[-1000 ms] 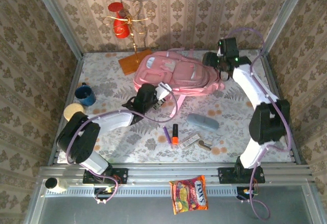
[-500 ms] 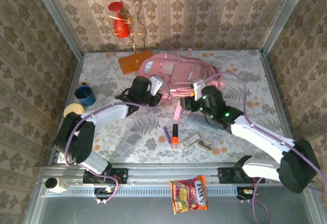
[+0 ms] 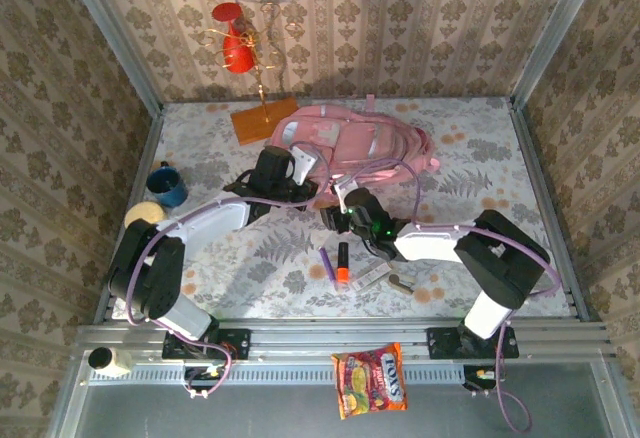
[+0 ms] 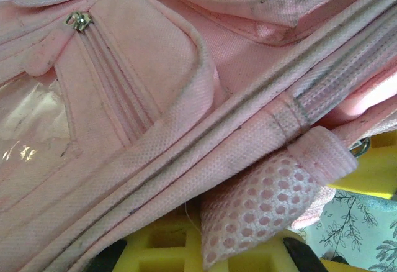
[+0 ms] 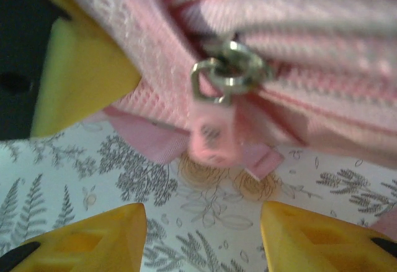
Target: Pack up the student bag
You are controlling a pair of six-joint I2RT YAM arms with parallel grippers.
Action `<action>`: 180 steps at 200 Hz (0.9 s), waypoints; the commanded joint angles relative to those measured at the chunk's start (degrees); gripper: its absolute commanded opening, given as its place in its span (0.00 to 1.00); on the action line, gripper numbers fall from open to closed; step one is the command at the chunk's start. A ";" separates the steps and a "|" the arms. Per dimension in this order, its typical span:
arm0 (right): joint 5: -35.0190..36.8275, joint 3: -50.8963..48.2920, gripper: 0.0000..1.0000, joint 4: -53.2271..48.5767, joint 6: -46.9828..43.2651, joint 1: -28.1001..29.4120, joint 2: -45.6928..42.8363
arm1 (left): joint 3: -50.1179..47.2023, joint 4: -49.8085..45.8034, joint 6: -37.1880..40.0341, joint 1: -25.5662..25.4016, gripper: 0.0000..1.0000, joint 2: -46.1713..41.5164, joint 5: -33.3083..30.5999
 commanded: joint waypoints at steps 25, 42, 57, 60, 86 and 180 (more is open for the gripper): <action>8.14 2.84 0.47 5.90 0.28 0.96 0.85 | 3.53 1.35 -5.37 0.82 0.00 -2.67 2.62; 10.75 3.20 0.39 4.98 0.02 1.43 0.55 | 3.58 1.11 -5.28 0.82 0.00 -2.62 2.59; 12.84 3.99 0.31 2.57 0.06 1.84 0.26 | 3.61 1.01 -5.19 0.85 0.00 -2.58 2.47; 13.25 3.91 0.29 2.34 0.14 1.95 0.16 | 3.54 1.03 -5.19 0.82 0.00 -2.54 2.46; 17.94 3.56 0.18 -0.02 0.62 3.15 -0.80 | 3.60 0.42 -4.61 0.73 0.00 -2.30 1.48; 10.42 -3.61 0.00 -2.48 3.53 1.23 -8.88 | 2.84 -0.34 -1.14 1.17 0.00 -0.34 -2.12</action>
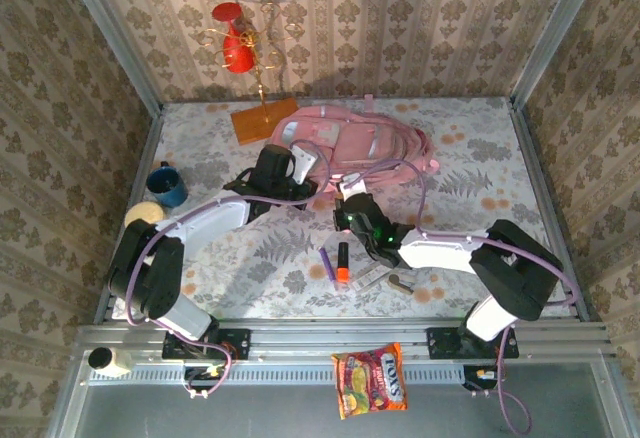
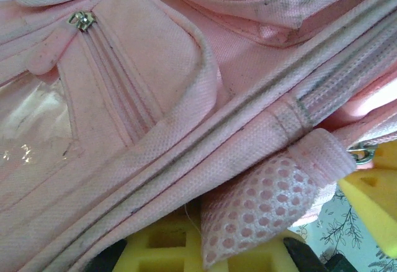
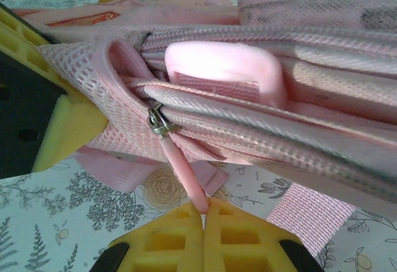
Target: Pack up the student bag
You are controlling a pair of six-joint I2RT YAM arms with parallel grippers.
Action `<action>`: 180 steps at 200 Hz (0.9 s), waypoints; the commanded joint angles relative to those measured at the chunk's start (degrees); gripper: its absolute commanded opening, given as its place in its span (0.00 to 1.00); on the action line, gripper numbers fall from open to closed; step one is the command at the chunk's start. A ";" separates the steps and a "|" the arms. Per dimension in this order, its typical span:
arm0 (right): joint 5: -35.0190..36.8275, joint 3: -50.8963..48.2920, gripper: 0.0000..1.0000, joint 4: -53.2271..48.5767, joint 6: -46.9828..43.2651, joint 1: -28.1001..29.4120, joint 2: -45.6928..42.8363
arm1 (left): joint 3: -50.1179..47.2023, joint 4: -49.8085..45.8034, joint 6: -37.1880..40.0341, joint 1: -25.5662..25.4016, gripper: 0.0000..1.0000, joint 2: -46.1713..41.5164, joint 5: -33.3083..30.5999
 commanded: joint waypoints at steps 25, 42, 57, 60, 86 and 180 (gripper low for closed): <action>-8.59 -2.96 0.00 -0.19 2.83 -4.50 -3.86 | 1.01 2.26 -0.66 1.34 0.00 -0.76 -0.43; -13.42 -3.53 0.00 0.65 2.40 -6.25 -4.12 | 0.70 2.74 -0.05 1.35 0.00 -0.83 0.81; -19.83 -3.01 0.00 1.51 1.31 -7.74 -3.15 | 0.39 3.36 0.15 1.26 0.00 -0.83 2.42; -20.64 -2.74 0.00 1.63 1.05 -7.84 -2.83 | 0.33 3.44 0.06 1.26 0.00 -0.86 2.74; -25.14 -1.79 0.03 4.99 -0.92 -7.61 -0.30 | 0.68 3.67 -0.63 1.08 0.00 -0.84 4.37; -7.90 2.18 0.40 9.98 -0.24 -3.48 6.96 | 1.32 3.20 -1.63 0.51 0.00 -1.29 4.60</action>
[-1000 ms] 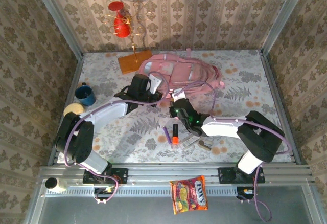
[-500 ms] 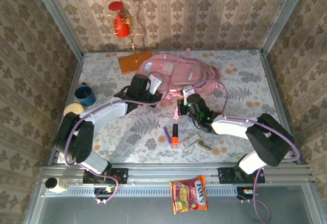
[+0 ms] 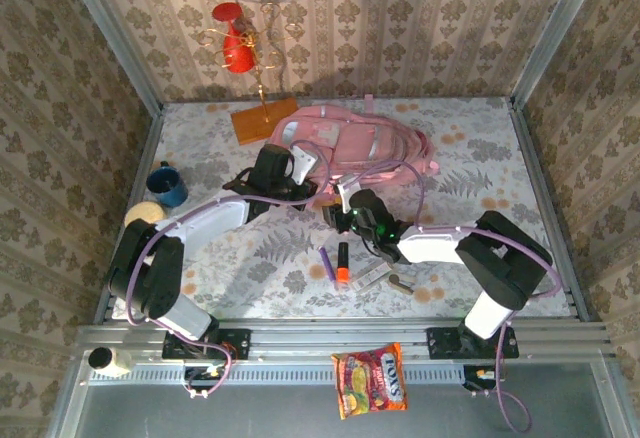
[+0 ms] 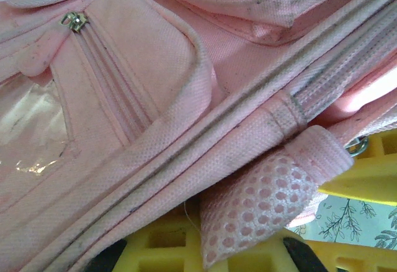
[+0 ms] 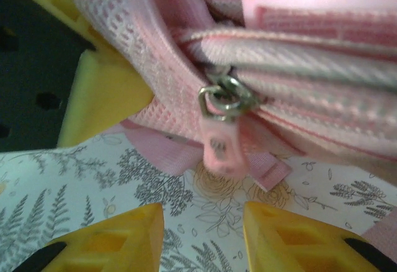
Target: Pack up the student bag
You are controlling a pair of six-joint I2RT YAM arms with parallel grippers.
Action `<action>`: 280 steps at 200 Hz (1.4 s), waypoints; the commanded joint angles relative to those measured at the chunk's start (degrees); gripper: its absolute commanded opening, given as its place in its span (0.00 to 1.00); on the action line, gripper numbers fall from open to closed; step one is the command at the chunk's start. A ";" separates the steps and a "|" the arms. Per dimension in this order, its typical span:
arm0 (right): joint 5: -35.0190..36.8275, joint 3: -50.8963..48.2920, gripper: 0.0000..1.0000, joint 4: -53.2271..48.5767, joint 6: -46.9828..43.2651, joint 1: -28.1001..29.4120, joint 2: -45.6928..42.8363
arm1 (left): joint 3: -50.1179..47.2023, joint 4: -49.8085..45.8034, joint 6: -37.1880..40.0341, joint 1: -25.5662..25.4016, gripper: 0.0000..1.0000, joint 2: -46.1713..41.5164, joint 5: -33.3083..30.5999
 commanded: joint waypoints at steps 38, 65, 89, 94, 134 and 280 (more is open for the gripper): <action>11.52 4.42 0.39 3.48 0.70 0.78 2.02 | 1.31 3.11 -3.10 0.01 0.00 -1.35 2.64; 12.87 4.83 0.31 3.43 0.60 1.29 1.44 | 1.28 2.90 -3.04 -0.02 0.00 -1.27 2.55; 15.29 4.70 0.21 1.65 0.81 2.05 0.79 | 1.51 2.44 -2.79 -0.08 0.00 -1.02 1.95; 16.01 4.48 0.20 1.34 0.90 2.28 0.56 | 1.54 2.25 -2.68 -0.08 0.00 -0.93 1.72; 17.18 1.74 0.05 -0.10 1.39 2.45 -2.61 | 1.91 1.40 -2.11 -0.08 0.00 -0.26 0.35; -1.34 1.76 0.07 4.59 -1.42 -2.24 -1.96 | 1.78 1.71 -0.41 -1.47 0.00 0.30 0.97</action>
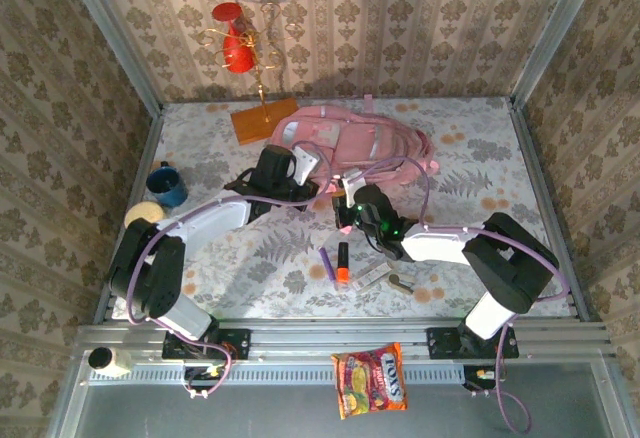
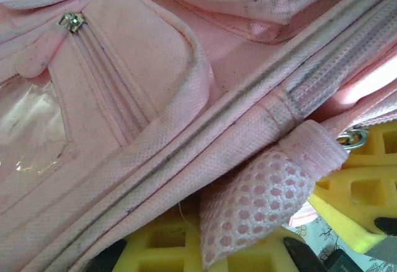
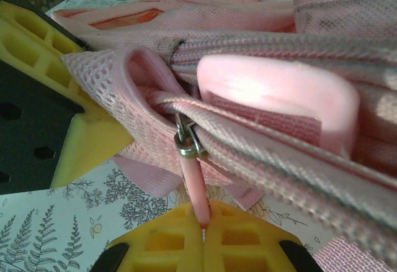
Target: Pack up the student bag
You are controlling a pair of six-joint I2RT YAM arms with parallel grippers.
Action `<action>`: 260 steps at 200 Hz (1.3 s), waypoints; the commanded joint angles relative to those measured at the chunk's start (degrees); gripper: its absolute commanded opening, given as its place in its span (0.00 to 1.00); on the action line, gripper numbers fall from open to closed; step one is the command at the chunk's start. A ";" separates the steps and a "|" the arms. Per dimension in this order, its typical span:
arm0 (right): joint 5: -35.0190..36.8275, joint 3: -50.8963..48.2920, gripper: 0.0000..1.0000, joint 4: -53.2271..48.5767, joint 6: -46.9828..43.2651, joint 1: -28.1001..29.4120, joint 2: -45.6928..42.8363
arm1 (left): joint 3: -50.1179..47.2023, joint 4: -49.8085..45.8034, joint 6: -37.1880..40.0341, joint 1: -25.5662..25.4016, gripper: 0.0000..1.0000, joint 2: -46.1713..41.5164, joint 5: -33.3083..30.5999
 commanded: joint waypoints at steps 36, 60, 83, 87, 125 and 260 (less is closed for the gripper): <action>-0.98 2.53 0.11 5.31 -0.40 -0.73 0.85 | 1.79 1.49 -0.37 -0.72 0.00 0.13 1.91; -0.85 3.14 0.13 5.59 -0.60 -0.82 1.21 | 1.83 1.52 -0.43 -0.80 0.00 0.29 2.00; -0.58 3.54 0.14 6.38 -0.69 -1.00 1.61 | 1.89 1.57 -0.52 -0.90 0.00 0.39 2.08; -0.56 3.59 0.15 6.46 -0.70 -1.02 1.73 | 1.90 1.55 -0.52 -0.90 0.00 0.39 2.08; -0.83 4.09 0.16 7.56 -0.89 -1.10 2.37 | 1.83 1.50 -0.61 -0.92 0.00 0.56 2.17; 4.00 -3.44 0.00 6.81 5.39 -1.61 -1.24 | 1.22 1.11 0.05 0.07 0.00 -0.17 -2.07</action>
